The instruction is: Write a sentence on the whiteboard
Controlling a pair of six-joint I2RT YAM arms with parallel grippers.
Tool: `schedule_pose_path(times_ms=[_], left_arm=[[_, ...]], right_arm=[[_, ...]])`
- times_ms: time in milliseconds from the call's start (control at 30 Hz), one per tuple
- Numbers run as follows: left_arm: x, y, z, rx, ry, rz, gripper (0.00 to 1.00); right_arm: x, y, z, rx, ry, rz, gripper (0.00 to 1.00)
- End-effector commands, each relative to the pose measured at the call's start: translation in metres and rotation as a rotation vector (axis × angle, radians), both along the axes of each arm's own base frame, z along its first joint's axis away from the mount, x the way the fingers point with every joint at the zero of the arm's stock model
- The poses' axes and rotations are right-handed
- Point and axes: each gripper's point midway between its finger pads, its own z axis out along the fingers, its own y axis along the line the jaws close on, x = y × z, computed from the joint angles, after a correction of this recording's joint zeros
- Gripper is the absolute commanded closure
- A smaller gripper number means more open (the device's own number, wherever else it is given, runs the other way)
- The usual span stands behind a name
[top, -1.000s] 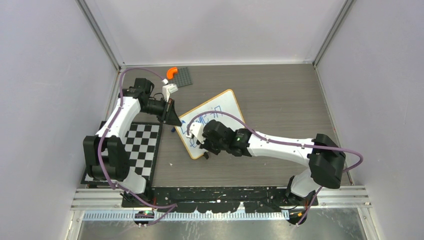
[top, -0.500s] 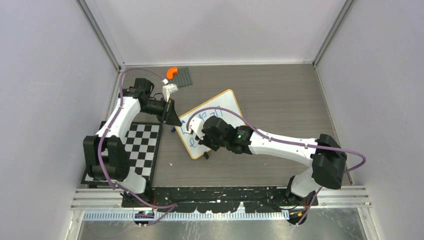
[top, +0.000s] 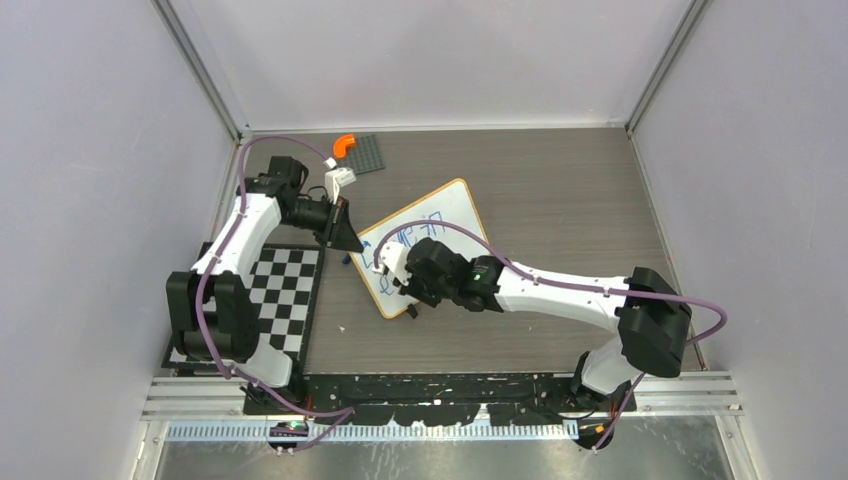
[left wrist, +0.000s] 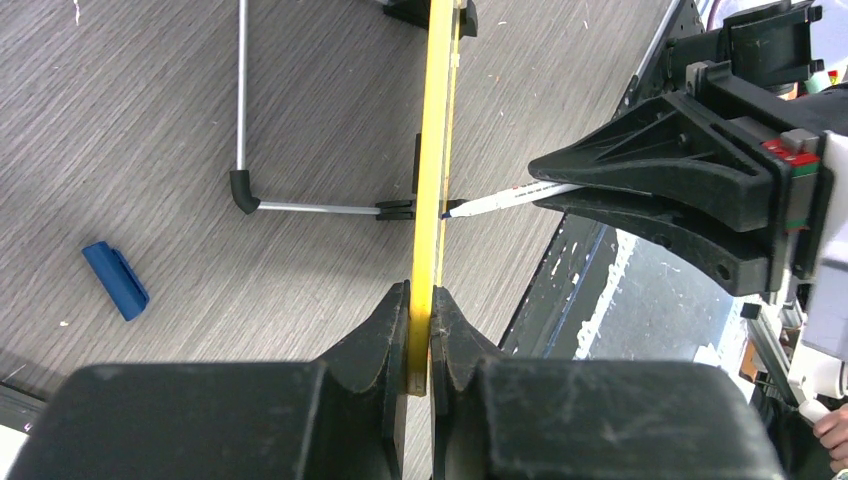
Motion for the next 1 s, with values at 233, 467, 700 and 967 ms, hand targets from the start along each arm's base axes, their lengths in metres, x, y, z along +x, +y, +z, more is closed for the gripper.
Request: schedule_pose_path(times_ms=[233,467,700,967], left_arm=[[0.004,0.003,0.003,0.016,-0.032,0.003,1.00],[0.003,0.003,0.004,0.019,-0.034,0.003,1.00],[0.003,0.003,0.004,0.018,-0.037,0.001,1.00],[0.003,0.002,0.005,0.013,-0.038,0.000,1.00]], right_arm=[[0.002,-0.007,-0.003,0.003,-0.007,-0.019,1.00],[0.021,0.000,0.021,0.051,-0.040,-0.053,1.00],[0.026,-0.003,0.031,0.064,-0.037,-0.058,1.00],[0.010,-0.012,0.024,0.050,0.009,-0.027,1.00]])
